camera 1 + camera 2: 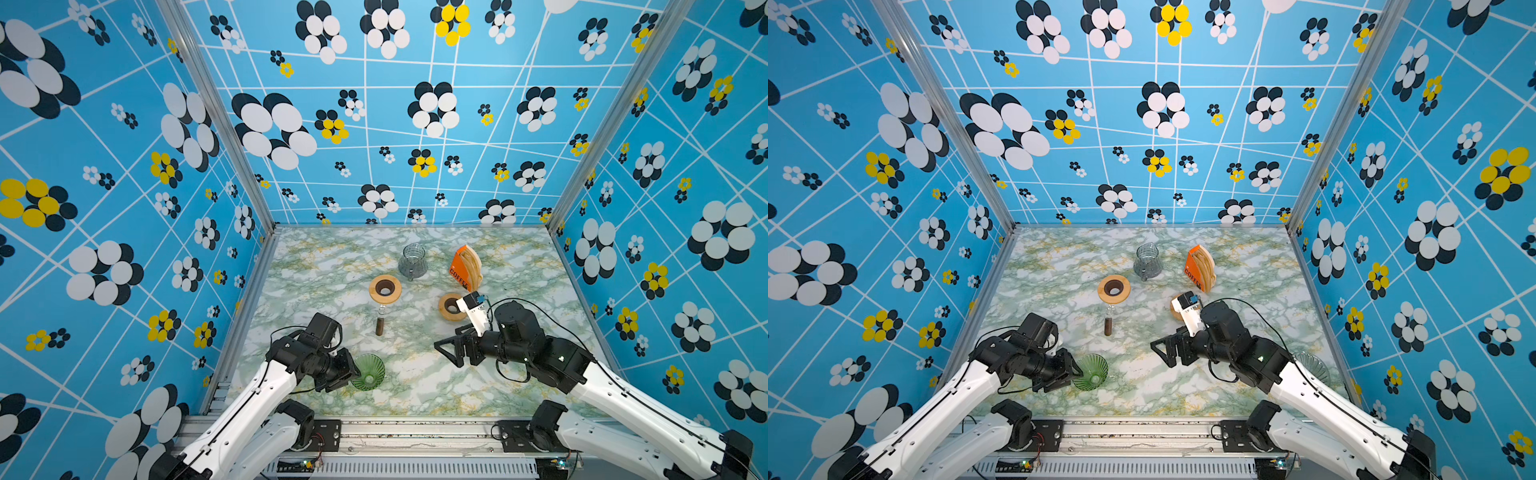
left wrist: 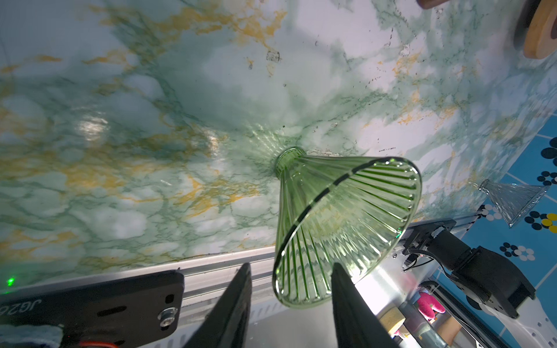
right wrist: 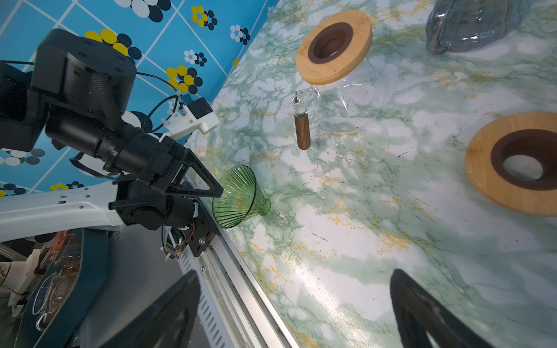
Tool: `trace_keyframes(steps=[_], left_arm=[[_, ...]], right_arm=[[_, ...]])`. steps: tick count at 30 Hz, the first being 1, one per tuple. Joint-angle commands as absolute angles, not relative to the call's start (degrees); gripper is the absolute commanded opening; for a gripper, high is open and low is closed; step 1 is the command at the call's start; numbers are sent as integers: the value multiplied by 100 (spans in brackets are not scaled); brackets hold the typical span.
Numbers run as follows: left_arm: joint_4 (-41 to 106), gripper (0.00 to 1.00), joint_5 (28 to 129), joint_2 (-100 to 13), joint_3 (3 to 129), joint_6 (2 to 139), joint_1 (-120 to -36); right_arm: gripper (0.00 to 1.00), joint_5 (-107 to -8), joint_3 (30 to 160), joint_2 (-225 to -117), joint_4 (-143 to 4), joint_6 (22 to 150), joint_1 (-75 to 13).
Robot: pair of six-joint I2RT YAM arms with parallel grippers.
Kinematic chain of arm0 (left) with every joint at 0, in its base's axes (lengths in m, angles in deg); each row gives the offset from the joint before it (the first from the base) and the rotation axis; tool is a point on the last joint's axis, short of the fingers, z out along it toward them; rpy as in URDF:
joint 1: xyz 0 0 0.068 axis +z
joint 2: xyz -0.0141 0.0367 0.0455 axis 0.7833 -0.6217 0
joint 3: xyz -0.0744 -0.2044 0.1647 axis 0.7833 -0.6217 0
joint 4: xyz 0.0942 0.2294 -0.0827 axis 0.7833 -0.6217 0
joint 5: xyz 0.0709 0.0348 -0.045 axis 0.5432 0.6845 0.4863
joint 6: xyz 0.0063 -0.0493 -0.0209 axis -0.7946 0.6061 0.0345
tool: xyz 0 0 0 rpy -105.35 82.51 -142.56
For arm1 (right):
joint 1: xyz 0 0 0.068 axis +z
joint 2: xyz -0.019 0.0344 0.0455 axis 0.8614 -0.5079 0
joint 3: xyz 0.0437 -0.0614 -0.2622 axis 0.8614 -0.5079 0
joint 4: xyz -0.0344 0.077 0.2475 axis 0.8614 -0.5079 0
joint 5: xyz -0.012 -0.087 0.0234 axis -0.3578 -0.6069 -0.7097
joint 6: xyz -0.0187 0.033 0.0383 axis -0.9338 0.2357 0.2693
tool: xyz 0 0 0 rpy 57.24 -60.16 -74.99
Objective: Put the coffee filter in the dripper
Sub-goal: 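Move the left gripper down to the green ribbed glass dripper, then close the left gripper on the green dripper's rim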
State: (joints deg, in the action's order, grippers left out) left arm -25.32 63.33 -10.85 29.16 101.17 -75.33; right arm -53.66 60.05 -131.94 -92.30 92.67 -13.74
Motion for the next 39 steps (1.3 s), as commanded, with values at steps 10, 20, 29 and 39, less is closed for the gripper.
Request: trace_keyframes(steps=[10,20,29,39], left_arm=[[-2063,38,6459,-1299,2668,10270,-7643],[-1765,34,6559,-1419,2568,10260,-7705],[-1470,28,6646,-1602,2474,10277,-7758],[-1276,16,6820,-1543,2538,10288,-7836]], right_arm=[[99,-5320,5973,-13153,-9237,9234,-1340],[99,-5346,5977,-13086,-9286,9236,-1340],[99,-5334,5941,-13148,-9225,9231,-1333],[99,-5328,5883,-13116,-9082,9323,-1333]])
